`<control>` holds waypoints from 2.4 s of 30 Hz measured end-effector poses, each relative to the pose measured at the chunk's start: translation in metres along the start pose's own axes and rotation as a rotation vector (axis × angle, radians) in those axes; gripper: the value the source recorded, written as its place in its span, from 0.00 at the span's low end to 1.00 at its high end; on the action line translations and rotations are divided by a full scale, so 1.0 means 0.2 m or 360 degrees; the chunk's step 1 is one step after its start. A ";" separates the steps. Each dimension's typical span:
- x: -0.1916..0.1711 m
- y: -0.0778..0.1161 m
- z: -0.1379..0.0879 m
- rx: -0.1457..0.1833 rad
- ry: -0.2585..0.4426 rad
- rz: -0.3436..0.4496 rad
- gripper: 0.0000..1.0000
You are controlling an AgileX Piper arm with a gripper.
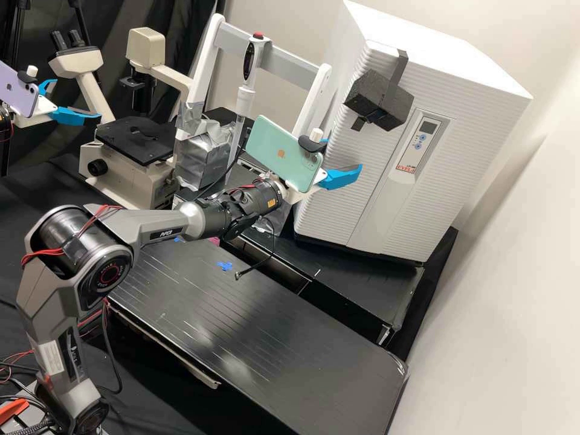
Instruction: Open the door
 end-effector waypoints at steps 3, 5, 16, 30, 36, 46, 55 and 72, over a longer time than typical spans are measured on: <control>0.00 0.00 0.00 -0.0005 0.0003 -0.0002 0.00; 0.00 0.00 0.00 -0.0016 0.0007 -0.0008 0.00; 0.00 -0.01 0.00 -0.0040 0.0011 -0.0029 0.00; -0.03 0.00 0.03 -0.0049 0.0025 -0.0054 0.00; -0.07 0.03 0.07 -0.0057 0.0039 -0.0056 0.00; -0.13 0.08 0.12 -0.0066 0.0077 -0.0034 0.00; -0.32 0.21 0.28 0.0048 0.0066 0.0112 0.00; -0.47 0.31 0.45 0.0141 0.0009 0.0341 1.00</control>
